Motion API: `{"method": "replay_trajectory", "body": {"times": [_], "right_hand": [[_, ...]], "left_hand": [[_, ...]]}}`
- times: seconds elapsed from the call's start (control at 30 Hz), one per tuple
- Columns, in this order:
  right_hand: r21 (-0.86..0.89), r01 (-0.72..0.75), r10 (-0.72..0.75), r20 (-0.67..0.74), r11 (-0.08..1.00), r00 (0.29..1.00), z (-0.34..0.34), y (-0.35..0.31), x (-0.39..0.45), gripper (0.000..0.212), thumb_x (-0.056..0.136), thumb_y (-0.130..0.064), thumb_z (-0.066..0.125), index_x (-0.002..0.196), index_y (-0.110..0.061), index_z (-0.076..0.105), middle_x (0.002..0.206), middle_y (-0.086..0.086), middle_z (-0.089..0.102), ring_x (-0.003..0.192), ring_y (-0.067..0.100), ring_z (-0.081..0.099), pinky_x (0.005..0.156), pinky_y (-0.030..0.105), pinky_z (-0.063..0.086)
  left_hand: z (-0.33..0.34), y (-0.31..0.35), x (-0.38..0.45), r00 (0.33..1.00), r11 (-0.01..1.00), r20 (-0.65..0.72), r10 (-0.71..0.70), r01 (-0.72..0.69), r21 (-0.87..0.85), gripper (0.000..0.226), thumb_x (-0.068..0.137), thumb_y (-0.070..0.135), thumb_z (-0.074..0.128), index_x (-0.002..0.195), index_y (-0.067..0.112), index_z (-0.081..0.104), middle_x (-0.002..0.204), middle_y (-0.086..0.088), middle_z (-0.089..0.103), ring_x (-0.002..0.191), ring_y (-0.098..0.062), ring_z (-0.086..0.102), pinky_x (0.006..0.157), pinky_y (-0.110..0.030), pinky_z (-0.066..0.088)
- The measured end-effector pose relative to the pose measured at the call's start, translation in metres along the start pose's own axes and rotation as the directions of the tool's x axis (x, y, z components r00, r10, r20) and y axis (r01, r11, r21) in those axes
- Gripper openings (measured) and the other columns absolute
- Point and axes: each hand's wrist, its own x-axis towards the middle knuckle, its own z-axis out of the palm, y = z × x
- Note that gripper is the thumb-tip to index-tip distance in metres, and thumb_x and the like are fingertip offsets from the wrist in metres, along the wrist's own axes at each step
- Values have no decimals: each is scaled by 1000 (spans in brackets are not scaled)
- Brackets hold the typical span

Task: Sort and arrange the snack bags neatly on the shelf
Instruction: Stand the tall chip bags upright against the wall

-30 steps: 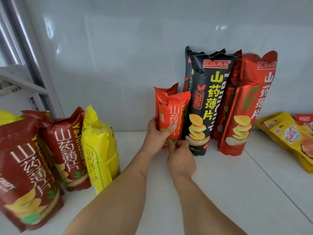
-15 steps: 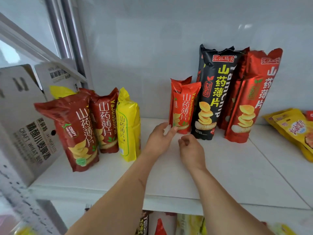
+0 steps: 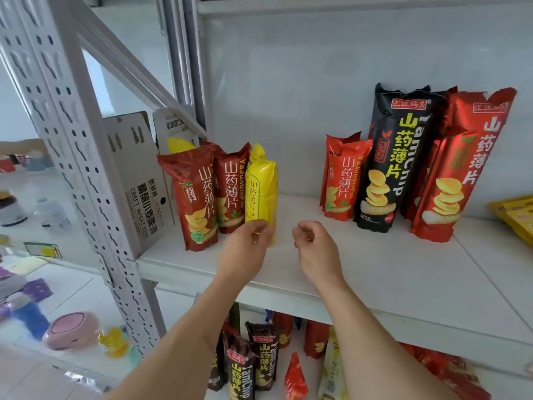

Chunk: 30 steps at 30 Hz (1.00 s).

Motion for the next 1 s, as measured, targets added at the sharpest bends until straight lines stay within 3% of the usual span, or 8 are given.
{"method": "replay_trajectory", "body": {"times": [0.23, 0.37, 0.47, 0.6, 0.7, 0.83, 0.9, 1.0], "right_hand": [[21, 71, -71, 27, 997, 997, 31, -37, 3, 63, 88, -48, 67, 140, -19, 46, 139, -3, 51, 124, 13, 51, 98, 27, 41], [65, 126, -125, -23, 990, 992, 47, -56, 14, 52, 83, -47, 74, 127, -33, 50, 122, -10, 46, 119, 11, 48, 93, 29, 39], [59, 127, -119, -118, 990, 986, 59, -67, 22, 66, 77, -49, 77, 132, -27, 48, 118, -12, 42, 113, 7, 42, 97, 31, 39], [65, 114, -96, -239, 991, 966, 78, -78, 33, 92, 59, -80, 68, 133, -29, 49, 128, -6, 56, 119, 16, 54, 100, 44, 49], [68, 74, -50, -299, 995, 953, 86, -85, 35, 97, 57, -84, 65, 135, -29, 47, 131, -7, 56, 121, 17, 56, 99, 45, 50], [52, 36, -14, -379, 998, 925, 94, -91, 33, 92, 66, -71, 69, 142, -24, 44, 138, -2, 51, 128, 19, 50, 104, 45, 46], [57, 41, -14, -418, 998, 908, 97, -90, 34, 90, 67, -73, 69, 139, -25, 47, 134, -3, 53, 125, 19, 52, 102, 46, 47], [82, 31, 8, -443, 996, 897, 103, -85, 35, 92, 61, -83, 66, 134, -29, 50, 126, -6, 59, 116, 16, 59, 96, 46, 52]], "left_hand": [[-36, -10, 6, 969, 995, -234, 83, -93, -29, 22, 100, 31, 58, 112, 18, 72, 99, 5, 72, 91, -11, 68, 79, -32, 55], [-54, -9, 21, 932, 979, -313, 185, -201, -20, 19, 99, 28, 61, 109, 17, 73, 99, 7, 70, 88, -8, 66, 77, -26, 54], [-70, -9, 36, 891, 954, -351, 288, -299, 23, 20, 100, 29, 59, 107, 17, 72, 98, 7, 69, 87, -10, 65, 78, -35, 55], [-98, -3, 58, 786, 902, -459, 415, -422, 94, 35, 97, 39, 50, 105, 14, 72, 108, 5, 69, 100, -14, 62, 87, -31, 49], [-124, 4, 78, 735, 885, -517, 438, -453, 106, 32, 98, 37, 54, 109, 15, 72, 119, 5, 65, 114, -11, 52, 94, -19, 34], [-159, 7, 111, 845, 921, -460, 273, -367, -129, 32, 99, 40, 57, 124, 22, 65, 137, 8, 54, 131, -9, 43, 107, -28, 35], [-174, 9, 126, 918, 922, -381, 113, -240, -304, 40, 99, 45, 54, 134, 27, 56, 144, 8, 49, 132, -12, 46, 109, -36, 40], [-188, 6, 145, 979, 848, -167, -121, 15, -531, 56, 100, 44, 54, 151, 27, 39, 151, 6, 43, 138, -16, 42, 103, -30, 36]]}}
